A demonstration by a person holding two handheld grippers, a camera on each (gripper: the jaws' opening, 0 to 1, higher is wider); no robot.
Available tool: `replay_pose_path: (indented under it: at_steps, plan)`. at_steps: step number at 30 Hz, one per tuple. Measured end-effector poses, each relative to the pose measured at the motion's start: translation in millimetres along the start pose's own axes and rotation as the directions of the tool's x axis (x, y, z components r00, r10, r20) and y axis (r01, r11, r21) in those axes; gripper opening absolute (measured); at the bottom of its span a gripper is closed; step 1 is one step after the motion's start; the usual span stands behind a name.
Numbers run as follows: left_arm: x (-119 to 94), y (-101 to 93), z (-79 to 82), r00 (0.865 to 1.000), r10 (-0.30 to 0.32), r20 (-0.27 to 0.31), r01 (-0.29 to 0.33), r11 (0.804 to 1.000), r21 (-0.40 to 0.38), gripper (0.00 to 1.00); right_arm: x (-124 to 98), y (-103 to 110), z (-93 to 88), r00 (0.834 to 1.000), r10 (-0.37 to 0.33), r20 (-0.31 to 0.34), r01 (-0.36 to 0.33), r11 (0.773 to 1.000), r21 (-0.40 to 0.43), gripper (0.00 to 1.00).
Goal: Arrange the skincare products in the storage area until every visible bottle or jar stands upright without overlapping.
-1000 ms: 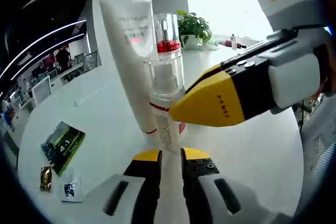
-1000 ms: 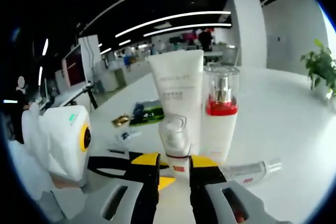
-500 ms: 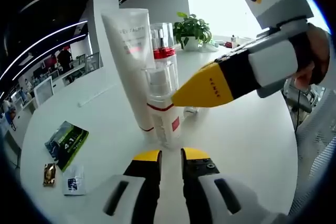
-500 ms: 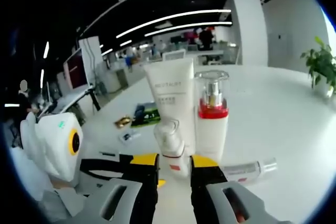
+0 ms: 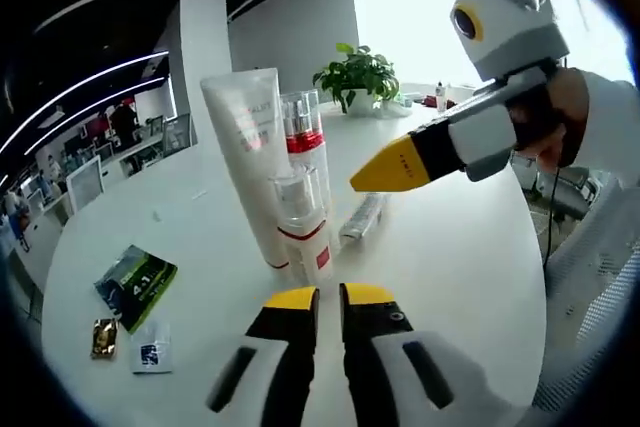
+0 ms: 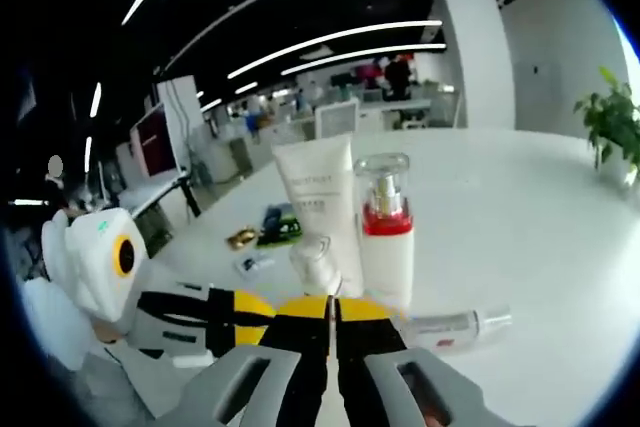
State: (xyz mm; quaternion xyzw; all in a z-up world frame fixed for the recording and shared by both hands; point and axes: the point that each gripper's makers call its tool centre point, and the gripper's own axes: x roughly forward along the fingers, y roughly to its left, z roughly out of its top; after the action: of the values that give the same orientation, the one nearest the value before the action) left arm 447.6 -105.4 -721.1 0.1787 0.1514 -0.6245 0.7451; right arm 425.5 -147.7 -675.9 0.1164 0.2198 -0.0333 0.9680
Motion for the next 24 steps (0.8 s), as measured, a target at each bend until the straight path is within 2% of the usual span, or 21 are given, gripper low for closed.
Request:
replay_pose_path:
  at_steps: [2,4,6,9,12,17,21,24]
  plan:
    - [-4.1,-0.9,3.5,1.000,-0.001,0.011,0.001,1.000,-0.001,0.03,-4.0,7.2,2.1,0.999,0.050,0.000,-0.050,0.998,-0.029,0.00]
    - [-9.4,-2.0,7.3,1.000,-0.004,0.019,0.004,1.000,-0.003,0.02,-6.1,6.6,2.7,0.999,0.046,-0.001,-0.046,0.998,-0.035,0.00]
    - [-15.2,-2.8,11.3,0.999,-0.006,0.032,0.006,1.000,-0.006,0.02,-8.9,6.5,2.5,0.999,0.051,-0.007,-0.051,0.995,-0.082,0.00]
    - [-23.3,-2.1,15.2,0.999,-0.006,0.041,0.007,1.000,-0.026,0.02,-15.0,15.1,4.6,0.994,0.108,-0.009,-0.108,0.993,-0.041,0.00]
    - [-32.5,-2.8,17.8,0.999,0.000,0.045,0.003,0.998,-0.055,0.02,-19.9,18.1,6.1,0.992,0.126,-0.015,-0.127,0.991,-0.049,0.00]
    - [-47.5,-3.6,22.3,0.999,0.032,0.042,-0.029,0.998,-0.063,0.02,-31.5,20.4,2.4,0.991,0.130,-0.040,-0.135,0.973,-0.186,0.00]
    - [-56.8,-5.0,27.1,0.999,0.039,0.027,-0.037,0.998,-0.046,0.03,-39.5,22.8,2.6,0.987,0.154,-0.045,-0.160,0.963,-0.216,0.00]
    - [-63.2,-8.3,34.1,0.999,0.037,0.029,-0.036,0.998,-0.041,0.12,-45.7,22.4,7.3,0.987,0.158,-0.033,-0.162,0.957,-0.240,0.00]
